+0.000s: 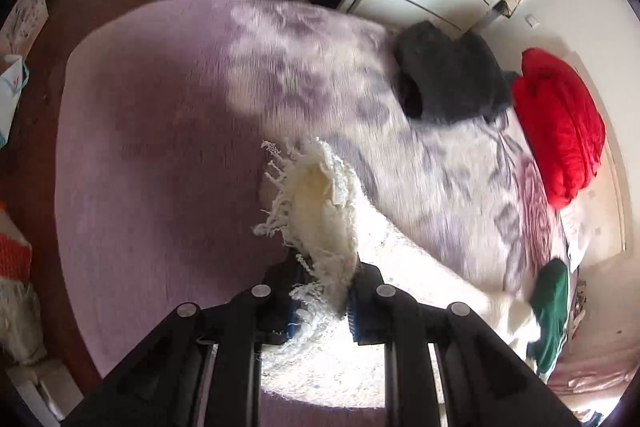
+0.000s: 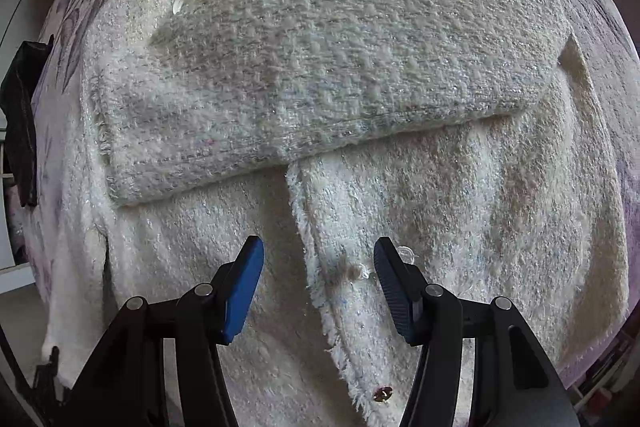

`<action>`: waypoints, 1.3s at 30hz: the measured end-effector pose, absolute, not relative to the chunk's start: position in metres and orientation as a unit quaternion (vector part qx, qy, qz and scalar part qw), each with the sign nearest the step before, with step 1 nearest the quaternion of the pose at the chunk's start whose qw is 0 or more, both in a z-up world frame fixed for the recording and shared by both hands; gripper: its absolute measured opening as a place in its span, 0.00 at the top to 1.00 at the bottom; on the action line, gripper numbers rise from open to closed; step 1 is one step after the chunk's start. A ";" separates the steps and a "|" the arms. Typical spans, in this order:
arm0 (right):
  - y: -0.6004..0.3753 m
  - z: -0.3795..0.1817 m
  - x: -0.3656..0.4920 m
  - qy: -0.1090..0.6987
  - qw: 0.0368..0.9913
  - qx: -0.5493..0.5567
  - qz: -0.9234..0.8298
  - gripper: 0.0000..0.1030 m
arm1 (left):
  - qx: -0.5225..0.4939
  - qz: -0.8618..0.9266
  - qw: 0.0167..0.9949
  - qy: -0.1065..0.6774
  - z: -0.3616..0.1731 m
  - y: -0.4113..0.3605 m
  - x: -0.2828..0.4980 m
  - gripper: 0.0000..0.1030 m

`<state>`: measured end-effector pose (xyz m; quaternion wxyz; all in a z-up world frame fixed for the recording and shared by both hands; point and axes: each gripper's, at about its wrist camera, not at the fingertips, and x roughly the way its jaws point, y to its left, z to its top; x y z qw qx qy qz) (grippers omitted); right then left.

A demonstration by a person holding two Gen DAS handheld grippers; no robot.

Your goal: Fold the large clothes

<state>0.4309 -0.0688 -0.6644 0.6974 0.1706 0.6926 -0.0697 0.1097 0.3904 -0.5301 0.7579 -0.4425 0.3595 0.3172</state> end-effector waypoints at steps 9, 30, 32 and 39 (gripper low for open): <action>-0.060 -0.670 0.436 0.693 0.693 0.179 -0.087 0.42 | -0.519 0.265 0.694 0.424 -0.622 0.456 0.138 0.78; -0.077 -0.661 0.447 0.677 0.715 0.098 -0.146 0.42 | -0.624 0.315 0.636 0.327 -0.609 0.403 0.100 0.27; -0.073 -0.662 0.450 0.675 0.718 0.043 -0.165 0.42 | -0.582 0.336 0.662 0.332 -0.593 0.406 0.114 0.59; -0.050 -0.655 0.465 0.636 0.741 -0.127 -0.172 0.14 | -0.476 0.329 0.739 0.345 -0.549 0.403 0.162 0.84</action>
